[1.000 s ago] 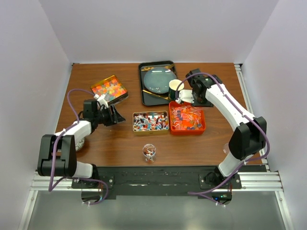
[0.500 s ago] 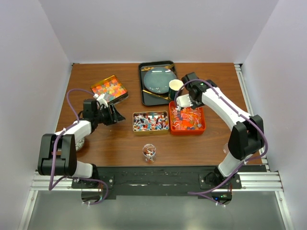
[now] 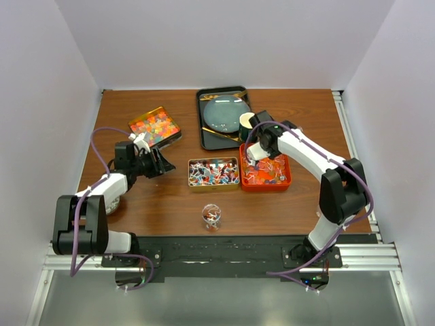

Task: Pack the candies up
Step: Scoop the fake candies from the storage box.

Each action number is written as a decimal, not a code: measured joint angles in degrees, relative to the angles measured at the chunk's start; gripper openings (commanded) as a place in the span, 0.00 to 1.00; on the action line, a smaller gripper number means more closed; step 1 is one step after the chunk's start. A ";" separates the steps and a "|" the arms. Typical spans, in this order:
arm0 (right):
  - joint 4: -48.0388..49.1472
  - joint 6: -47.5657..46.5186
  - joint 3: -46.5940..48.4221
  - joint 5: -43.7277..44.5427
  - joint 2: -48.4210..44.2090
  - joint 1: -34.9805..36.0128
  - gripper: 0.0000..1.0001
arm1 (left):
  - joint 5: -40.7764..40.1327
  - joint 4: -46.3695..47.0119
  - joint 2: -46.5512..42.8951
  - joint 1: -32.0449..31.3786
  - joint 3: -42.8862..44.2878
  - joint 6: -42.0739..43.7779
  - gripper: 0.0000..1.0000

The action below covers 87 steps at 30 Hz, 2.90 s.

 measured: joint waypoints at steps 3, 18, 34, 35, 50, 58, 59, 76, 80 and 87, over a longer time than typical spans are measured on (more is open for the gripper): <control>1.31 -1.49 -1.36 1.05 0.00 0.24 0.00 | 0.00 0.07 -0.15 0.00 0.00 -0.04 0.51; -1.03 2.25 -3.39 3.13 0.00 9.77 0.00 | 0.00 1.01 -0.57 0.20 -0.57 -0.59 0.51; -7.98 5.95 0.39 0.76 -0.11 8.20 0.00 | -0.02 1.33 -0.68 0.22 -0.90 -1.03 0.51; -7.96 5.95 0.61 0.72 -0.11 7.52 0.00 | -0.02 1.33 -0.68 0.22 -0.90 -1.05 0.51; -5.86 6.03 0.33 -1.07 0.46 4.74 0.00 | -0.26 1.29 -1.07 0.22 -0.92 -1.03 0.52; -4.81 5.25 -4.22 -0.98 -1.81 4.70 0.00 | -0.52 1.66 -2.01 0.28 -2.23 -1.05 0.52; -4.96 5.25 -4.61 -1.03 -2.19 4.70 0.00 | -0.52 1.66 -1.99 0.33 -2.23 -1.05 0.52; -17.57 17.68 4.37 -7.37 2.69 1.88 0.00 | -0.55 1.73 -1.60 0.59 -2.25 -1.03 0.52; -19.87 22.14 8.02 -8.57 5.90 -0.31 0.00 | -0.57 1.73 -1.57 0.68 -2.25 -1.03 0.52; -21.92 31.08 11.34 -13.68 12.39 -2.60 0.00 | -0.72 1.70 -1.25 1.01 -2.25 -1.03 0.52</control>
